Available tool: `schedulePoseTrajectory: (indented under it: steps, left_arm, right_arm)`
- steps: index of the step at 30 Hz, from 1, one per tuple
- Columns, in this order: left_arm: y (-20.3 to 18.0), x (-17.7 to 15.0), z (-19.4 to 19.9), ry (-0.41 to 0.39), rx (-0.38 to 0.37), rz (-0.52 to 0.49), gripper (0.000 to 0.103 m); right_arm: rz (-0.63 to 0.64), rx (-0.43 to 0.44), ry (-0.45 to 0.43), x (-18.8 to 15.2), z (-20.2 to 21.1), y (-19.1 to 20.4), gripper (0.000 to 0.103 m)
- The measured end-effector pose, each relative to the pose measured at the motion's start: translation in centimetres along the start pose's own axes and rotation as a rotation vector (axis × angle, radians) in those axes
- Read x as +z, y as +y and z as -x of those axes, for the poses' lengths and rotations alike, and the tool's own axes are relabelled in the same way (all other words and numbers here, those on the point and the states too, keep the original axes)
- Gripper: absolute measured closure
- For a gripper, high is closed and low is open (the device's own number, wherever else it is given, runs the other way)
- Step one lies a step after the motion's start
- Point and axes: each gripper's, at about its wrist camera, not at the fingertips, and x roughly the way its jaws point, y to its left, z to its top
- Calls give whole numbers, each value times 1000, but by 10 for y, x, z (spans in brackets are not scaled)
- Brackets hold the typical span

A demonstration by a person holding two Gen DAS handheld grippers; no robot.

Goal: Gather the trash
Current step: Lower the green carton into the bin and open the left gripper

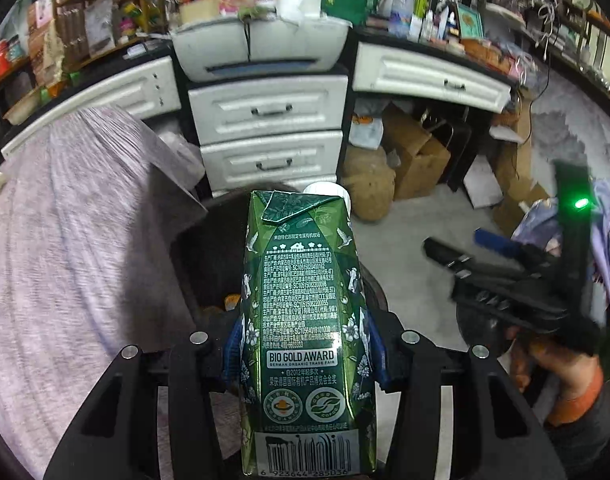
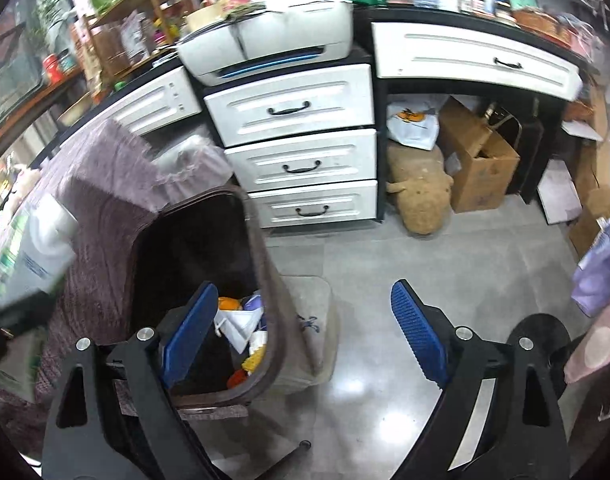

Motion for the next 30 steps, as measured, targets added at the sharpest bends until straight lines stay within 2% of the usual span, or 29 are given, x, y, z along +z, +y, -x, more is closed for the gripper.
schedulePoseTrajectory:
  steps: [6,14,23,24,25,27,30]
  left_arm:
    - [0,2,-35,57,43,-15,54]
    - [2,1,-73,120,103,-41,54]
    - [6,3,-92,157,140,-43,53]
    - [6,3,-93,161,137,-46,48]
    - [5,3,-94,166,137,-52,38]
    - [3,3,-93,161,142,-64,27]
    - [0,2,-90,166,139,-76,20]
  right_arm:
    - [-32,-17,16,-3,-2,-14,16]
    - [-36,-7,17,-3,-2,-12,16]
    - [-31,0,31,-6,-5,-8,16]
    - [-30,0,32,-6,-4,-9,16]
    - [-30,1,33,-6,-4,-8,16]
    - [-29,1,32,-6,-4,-8,16]
    - [-31,1,25,-4,-2,-8,16]
